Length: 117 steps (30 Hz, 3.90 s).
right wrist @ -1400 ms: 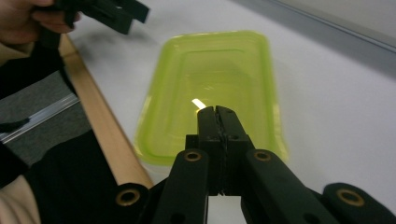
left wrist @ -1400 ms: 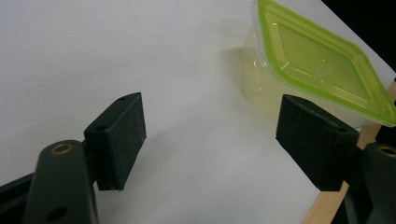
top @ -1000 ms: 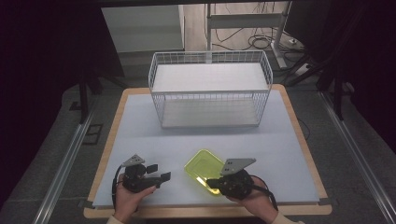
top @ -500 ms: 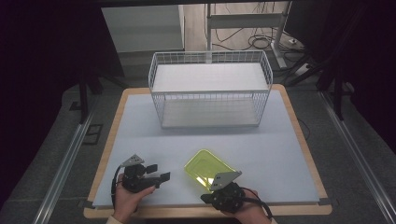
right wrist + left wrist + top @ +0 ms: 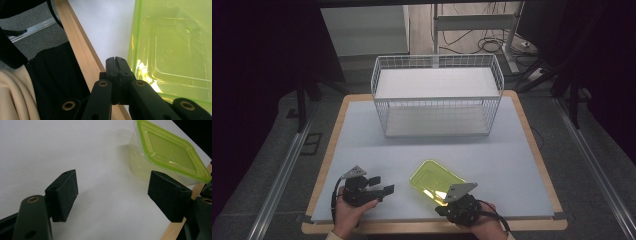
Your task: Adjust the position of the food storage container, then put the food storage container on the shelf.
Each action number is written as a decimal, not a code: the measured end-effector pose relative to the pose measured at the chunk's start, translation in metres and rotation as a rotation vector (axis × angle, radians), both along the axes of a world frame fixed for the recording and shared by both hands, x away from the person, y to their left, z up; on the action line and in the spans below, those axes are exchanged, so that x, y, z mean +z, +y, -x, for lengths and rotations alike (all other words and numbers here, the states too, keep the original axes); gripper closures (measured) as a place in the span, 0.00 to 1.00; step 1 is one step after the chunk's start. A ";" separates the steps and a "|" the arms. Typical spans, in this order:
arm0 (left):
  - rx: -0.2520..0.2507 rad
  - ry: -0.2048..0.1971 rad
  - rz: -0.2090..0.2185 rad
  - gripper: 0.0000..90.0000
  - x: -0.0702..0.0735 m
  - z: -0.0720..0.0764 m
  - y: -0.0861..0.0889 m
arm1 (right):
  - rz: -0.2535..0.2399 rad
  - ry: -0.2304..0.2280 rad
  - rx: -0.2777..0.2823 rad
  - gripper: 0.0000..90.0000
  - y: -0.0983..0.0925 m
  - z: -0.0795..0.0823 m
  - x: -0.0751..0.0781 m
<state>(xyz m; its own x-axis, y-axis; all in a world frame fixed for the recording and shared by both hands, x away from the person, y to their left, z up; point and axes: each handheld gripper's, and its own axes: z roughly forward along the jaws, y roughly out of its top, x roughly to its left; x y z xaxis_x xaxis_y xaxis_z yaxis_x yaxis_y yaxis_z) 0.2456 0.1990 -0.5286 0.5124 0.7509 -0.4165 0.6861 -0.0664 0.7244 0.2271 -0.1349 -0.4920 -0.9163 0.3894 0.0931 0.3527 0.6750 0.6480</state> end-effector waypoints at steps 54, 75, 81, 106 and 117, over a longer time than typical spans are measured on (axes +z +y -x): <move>0.006 0.037 0.101 0.27 0.025 -0.002 -0.006 | -0.286 0.018 -0.293 0.47 -0.093 -0.052 0.033; -0.033 0.152 0.133 0.29 0.030 -0.031 -0.034 | -0.308 0.194 -0.398 0.40 -0.091 -0.091 0.024; -0.054 0.190 0.141 0.29 0.026 -0.044 -0.049 | -0.311 0.250 -0.445 0.42 -0.088 -0.106 0.016; -0.088 0.296 0.196 0.46 0.007 -0.061 -0.073 | -0.340 0.413 -0.480 0.62 -0.096 -0.113 -0.010; -0.108 0.325 0.197 0.77 0.002 -0.060 -0.080 | -0.343 0.481 -0.477 0.78 -0.095 -0.114 -0.017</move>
